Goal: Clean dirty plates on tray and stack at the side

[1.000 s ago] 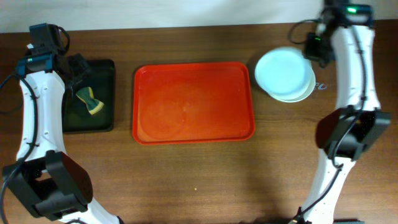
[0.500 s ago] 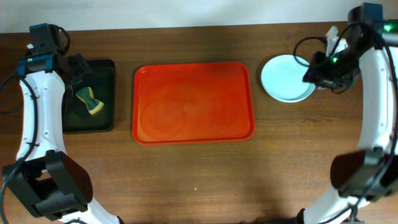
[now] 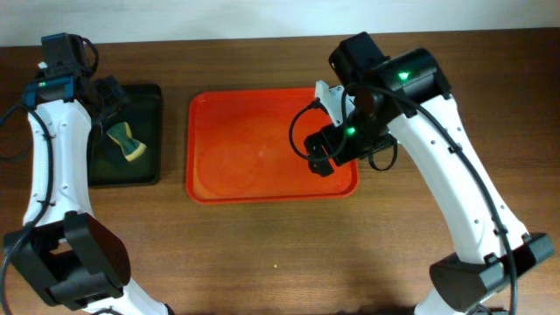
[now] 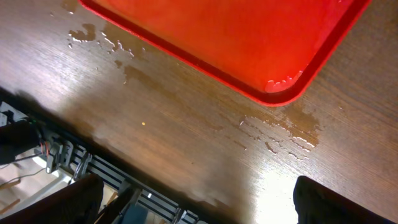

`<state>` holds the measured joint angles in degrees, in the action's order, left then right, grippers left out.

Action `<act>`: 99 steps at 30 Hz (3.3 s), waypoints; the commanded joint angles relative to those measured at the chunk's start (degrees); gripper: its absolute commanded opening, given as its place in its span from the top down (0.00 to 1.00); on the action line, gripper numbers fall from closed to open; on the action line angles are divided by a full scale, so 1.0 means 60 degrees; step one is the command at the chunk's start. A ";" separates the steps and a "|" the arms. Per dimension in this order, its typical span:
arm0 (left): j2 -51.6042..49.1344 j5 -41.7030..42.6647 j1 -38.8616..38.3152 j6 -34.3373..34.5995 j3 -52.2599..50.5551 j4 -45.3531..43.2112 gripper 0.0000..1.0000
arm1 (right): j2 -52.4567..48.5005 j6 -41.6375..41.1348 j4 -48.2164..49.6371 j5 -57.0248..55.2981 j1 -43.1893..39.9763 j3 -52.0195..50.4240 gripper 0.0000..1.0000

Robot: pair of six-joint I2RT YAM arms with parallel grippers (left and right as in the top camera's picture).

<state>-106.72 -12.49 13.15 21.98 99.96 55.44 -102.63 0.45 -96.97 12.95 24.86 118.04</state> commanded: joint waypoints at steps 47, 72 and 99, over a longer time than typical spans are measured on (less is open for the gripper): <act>-0.0058 -0.0069 0.0026 -0.0025 -0.0011 -0.0007 0.01 | 1.7070 -0.0368 1.5457 -0.1515 -0.4226 -1.9620 0.02; 0.8229 0.0729 -0.0980 -0.1902 -0.8021 -0.3304 0.01 | 1.7070 -0.0368 1.5457 -0.1515 -0.4226 -1.9620 0.01; 1.7741 0.1614 -0.2004 -0.3461 -1.6575 -0.8466 0.01 | 1.7070 -0.0368 1.5457 -0.1515 -0.4226 -1.9620 0.01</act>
<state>-0.62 -2.37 1.39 2.52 0.62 4.34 -0.62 -1.45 -4.08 3.97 -0.14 0.73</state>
